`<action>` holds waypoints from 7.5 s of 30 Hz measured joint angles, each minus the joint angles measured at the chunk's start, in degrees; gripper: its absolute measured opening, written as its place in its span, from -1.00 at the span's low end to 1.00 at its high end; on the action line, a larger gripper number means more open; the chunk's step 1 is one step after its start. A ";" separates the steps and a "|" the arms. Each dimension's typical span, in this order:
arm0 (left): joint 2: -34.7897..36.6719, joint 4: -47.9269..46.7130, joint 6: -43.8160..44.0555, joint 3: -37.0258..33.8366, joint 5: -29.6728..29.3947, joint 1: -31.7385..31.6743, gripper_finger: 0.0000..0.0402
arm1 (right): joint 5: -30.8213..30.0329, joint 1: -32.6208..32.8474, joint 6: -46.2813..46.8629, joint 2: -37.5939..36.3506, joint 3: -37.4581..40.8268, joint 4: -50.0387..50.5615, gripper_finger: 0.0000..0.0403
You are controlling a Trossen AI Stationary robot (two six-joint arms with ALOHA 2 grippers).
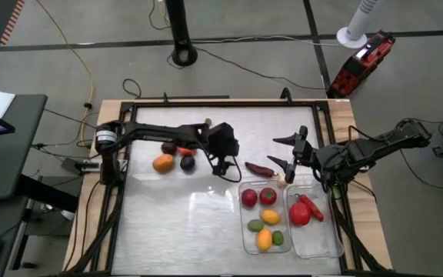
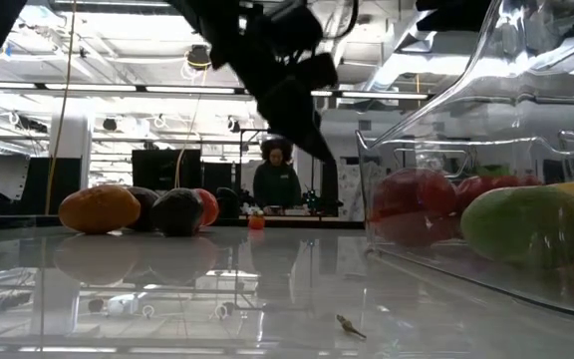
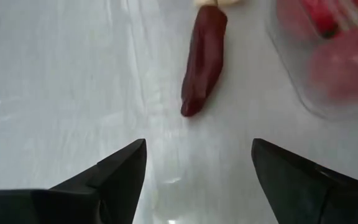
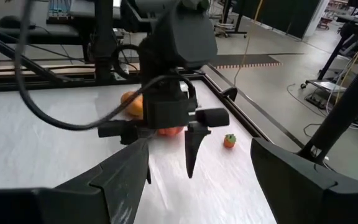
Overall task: Sort produce into baskets
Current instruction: Put the dark red chili pepper into the right transparent bin, then put the plum into the right transparent bin
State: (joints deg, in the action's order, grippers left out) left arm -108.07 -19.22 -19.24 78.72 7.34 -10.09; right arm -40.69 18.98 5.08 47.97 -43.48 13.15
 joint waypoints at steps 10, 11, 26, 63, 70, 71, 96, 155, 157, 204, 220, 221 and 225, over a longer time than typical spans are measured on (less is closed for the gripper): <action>-2.74 15.22 0.39 -4.90 1.20 -0.04 0.32 | 0.02 0.01 -1.24 0.00 0.01 -1.15 0.54; -3.68 14.50 0.37 -4.71 1.28 -0.02 0.32 | 0.03 0.02 -1.44 0.04 0.02 -1.67 0.54; -12.02 20.64 -0.34 -0.26 1.47 0.38 0.32 | 0.14 0.02 -1.92 0.42 0.02 -1.50 0.54; -12.99 26.50 -2.69 -0.36 -2.48 1.11 -0.79 | 0.18 -0.04 -1.94 0.44 0.02 -1.39 0.54; -4.26 21.13 -2.80 -0.35 0.47 1.05 -0.66 | 0.15 -0.04 -1.96 0.42 0.02 -0.49 0.54; -3.22 20.98 -2.69 -0.35 1.35 1.62 -0.66 | 0.06 -0.04 -2.00 0.42 0.02 -0.35 0.54; -26.39 5.02 6.82 38.30 1.49 13.64 -0.69 | -3.22 2.75 -2.52 -7.30 0.02 1.56 0.54; 16.39 22.07 15.71 -19.94 -20.11 16.91 -0.15 | -9.11 7.12 3.54 -6.90 0.01 6.56 0.54; 19.49 22.09 18.81 -24.42 -21.28 16.63 -0.15 | -9.07 6.59 3.45 -6.32 0.01 6.37 0.54; 29.09 24.27 32.38 -53.02 -35.38 12.34 0.19 | -8.61 5.62 2.46 -5.55 0.02 4.44 0.54; 19.93 40.71 27.74 -31.93 -18.63 15.24 0.22 | -8.74 5.13 2.43 -5.53 0.02 3.96 0.54; 17.81 40.07 26.70 -29.06 -17.77 15.57 0.22 | -8.74 4.90 2.41 -5.53 0.01 3.91 0.54; 8.56 37.64 23.10 -17.03 -14.20 16.51 0.22 | -8.76 4.61 1.95 -5.55 0.02 3.88 0.54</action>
State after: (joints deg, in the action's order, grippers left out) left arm -99.51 18.42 3.86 61.68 -6.85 6.42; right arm -49.45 23.59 7.03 42.41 -43.47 17.03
